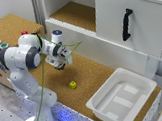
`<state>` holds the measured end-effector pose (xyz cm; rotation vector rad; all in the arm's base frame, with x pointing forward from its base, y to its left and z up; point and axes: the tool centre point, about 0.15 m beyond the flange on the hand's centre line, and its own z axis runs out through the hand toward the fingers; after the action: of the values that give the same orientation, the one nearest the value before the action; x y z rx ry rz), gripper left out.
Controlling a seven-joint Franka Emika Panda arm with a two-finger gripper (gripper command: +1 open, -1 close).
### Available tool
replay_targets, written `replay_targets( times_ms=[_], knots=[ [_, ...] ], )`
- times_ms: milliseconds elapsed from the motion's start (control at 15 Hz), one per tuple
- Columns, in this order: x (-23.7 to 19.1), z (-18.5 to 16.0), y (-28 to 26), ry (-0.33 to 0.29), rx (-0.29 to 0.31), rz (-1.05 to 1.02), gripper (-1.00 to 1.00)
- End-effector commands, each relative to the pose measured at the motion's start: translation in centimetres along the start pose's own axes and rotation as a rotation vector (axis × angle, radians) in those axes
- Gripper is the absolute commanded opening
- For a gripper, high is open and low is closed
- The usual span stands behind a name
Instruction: Lift the purple block
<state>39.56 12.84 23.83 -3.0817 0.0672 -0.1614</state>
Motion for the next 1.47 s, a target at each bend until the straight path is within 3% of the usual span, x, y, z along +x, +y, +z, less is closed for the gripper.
replay_targets(
  times_ms=[0,1267,1400],
  knots=[
    [-1.9,-4.3,1.2,0.017,-0.037,-0.029,1.0],
    [-1.9,-4.3,1.2,0.017,-0.037,-0.029,1.0],
    [-1.7,-4.0,-0.1,0.016,-0.007,-0.029,1.0]
  ],
)
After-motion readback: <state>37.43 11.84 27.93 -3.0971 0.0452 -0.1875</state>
